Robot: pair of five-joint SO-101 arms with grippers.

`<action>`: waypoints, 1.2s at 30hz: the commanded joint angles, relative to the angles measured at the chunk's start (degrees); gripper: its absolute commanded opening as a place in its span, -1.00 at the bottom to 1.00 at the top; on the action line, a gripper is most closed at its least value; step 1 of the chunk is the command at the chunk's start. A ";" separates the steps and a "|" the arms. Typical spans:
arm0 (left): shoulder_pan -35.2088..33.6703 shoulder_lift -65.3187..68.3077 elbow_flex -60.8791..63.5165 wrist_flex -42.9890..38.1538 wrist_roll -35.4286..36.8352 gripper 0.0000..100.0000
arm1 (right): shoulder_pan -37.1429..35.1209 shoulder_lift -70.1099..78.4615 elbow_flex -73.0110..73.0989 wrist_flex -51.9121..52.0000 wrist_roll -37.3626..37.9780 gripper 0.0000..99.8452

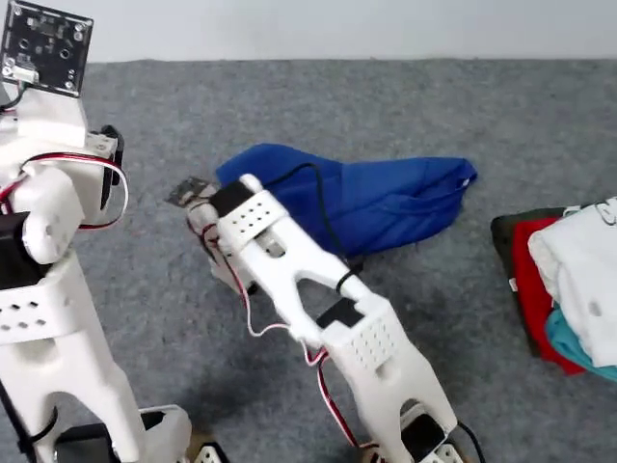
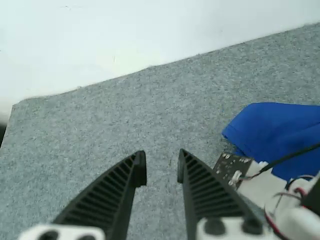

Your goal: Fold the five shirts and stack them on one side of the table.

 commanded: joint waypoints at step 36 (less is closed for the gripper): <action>-0.35 -0.70 -0.04 -0.97 0.62 -0.79 | 7.43 -50.42 -10.81 9.98 8.70 -0.98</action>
